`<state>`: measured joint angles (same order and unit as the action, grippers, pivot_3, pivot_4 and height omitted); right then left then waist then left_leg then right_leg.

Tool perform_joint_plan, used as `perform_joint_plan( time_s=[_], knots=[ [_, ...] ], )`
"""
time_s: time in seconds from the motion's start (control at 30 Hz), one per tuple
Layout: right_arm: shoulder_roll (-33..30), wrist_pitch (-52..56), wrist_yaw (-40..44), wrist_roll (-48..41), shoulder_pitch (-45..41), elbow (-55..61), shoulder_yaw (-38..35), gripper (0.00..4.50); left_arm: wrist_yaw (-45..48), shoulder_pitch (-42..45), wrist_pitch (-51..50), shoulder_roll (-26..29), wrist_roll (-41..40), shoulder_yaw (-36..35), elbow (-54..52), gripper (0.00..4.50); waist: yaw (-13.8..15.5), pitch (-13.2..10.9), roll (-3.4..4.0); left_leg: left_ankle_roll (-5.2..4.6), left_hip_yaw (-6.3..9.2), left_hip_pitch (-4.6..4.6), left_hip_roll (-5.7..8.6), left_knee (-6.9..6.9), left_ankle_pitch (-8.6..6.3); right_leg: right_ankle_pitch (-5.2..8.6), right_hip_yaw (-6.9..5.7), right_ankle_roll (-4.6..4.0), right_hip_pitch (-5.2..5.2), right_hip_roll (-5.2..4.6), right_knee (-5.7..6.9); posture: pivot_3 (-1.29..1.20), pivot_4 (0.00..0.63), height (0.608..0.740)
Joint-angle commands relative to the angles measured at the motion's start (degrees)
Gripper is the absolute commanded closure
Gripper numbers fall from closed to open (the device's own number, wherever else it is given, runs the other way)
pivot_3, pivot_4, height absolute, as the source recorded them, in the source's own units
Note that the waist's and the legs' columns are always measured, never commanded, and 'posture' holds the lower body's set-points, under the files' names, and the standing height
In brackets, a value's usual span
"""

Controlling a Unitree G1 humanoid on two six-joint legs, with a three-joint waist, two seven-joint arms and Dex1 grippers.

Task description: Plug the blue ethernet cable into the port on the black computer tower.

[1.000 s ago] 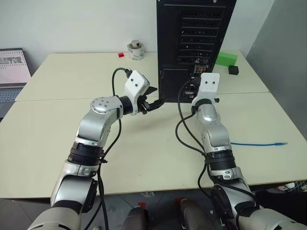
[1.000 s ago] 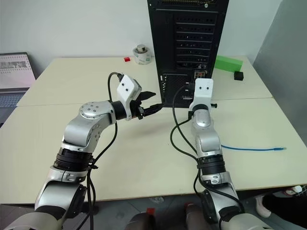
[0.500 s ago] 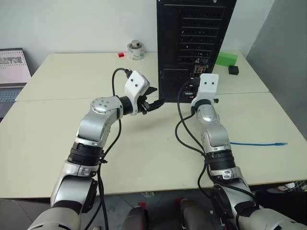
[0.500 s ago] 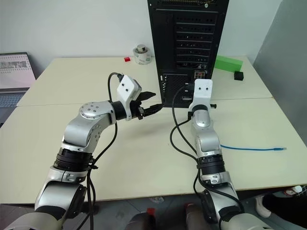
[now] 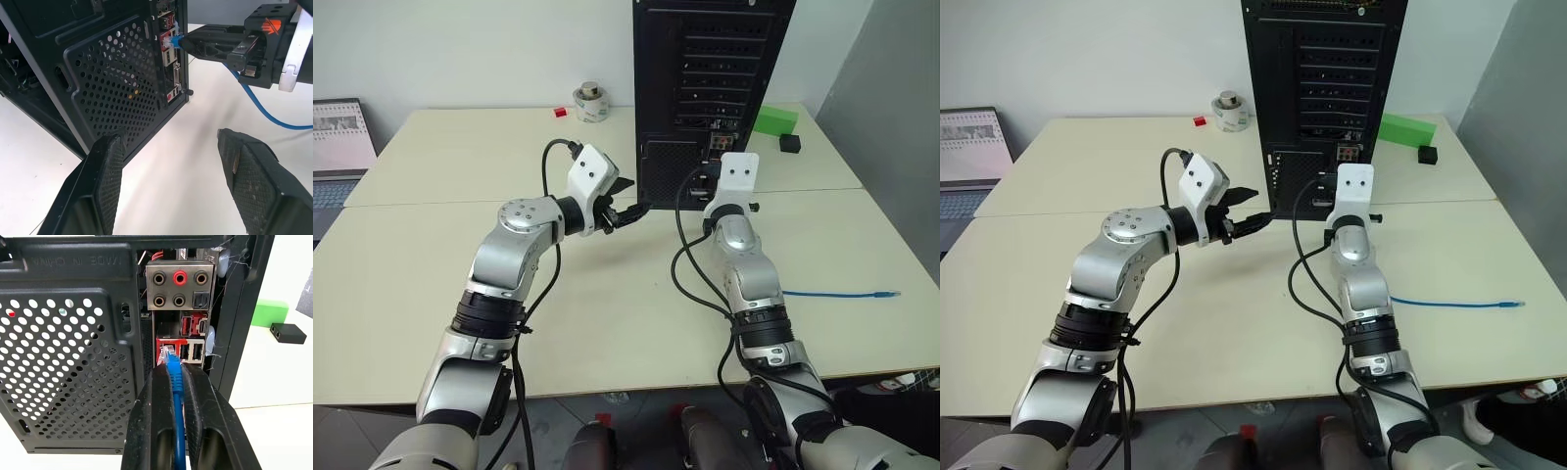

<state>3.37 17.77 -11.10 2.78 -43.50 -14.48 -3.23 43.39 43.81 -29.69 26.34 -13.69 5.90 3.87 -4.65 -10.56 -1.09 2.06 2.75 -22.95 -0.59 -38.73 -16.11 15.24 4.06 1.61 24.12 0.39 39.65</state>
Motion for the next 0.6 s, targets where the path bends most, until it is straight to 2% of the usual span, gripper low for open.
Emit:
perform_joint_plan(
  time_s=[0.03, 0.6],
  knots=[
    [-0.21, -1.67, 0.16, -0.19, -1.23, 0.86, 0.12, 4.50, 0.22, 0.67, 0.71, 0.42, -0.32, -1.09, -2.25, 1.37, 0.00, 0.00, 0.00, 0.00, 0.00, 0.00, 0.00, 0.00, 0.00, 0.00, 0.00, 0.00, 0.00, 0.00, 0.00, 0.00, 0.150, 0.740],
    [-0.48, -2.21, -0.91, 0.01, -3.42, -1.34, -0.12, 4.50, 3.32, 0.87, -0.08, 1.05, -1.13, -0.67, -2.57, 1.37, -0.01, 0.00, 0.00, 0.00, 0.00, 0.00, 0.00, 0.00, 0.00, 0.00, 0.00, 0.00, 0.00, 0.00, 0.00, 0.00, 0.150, 0.740]
  ],
)
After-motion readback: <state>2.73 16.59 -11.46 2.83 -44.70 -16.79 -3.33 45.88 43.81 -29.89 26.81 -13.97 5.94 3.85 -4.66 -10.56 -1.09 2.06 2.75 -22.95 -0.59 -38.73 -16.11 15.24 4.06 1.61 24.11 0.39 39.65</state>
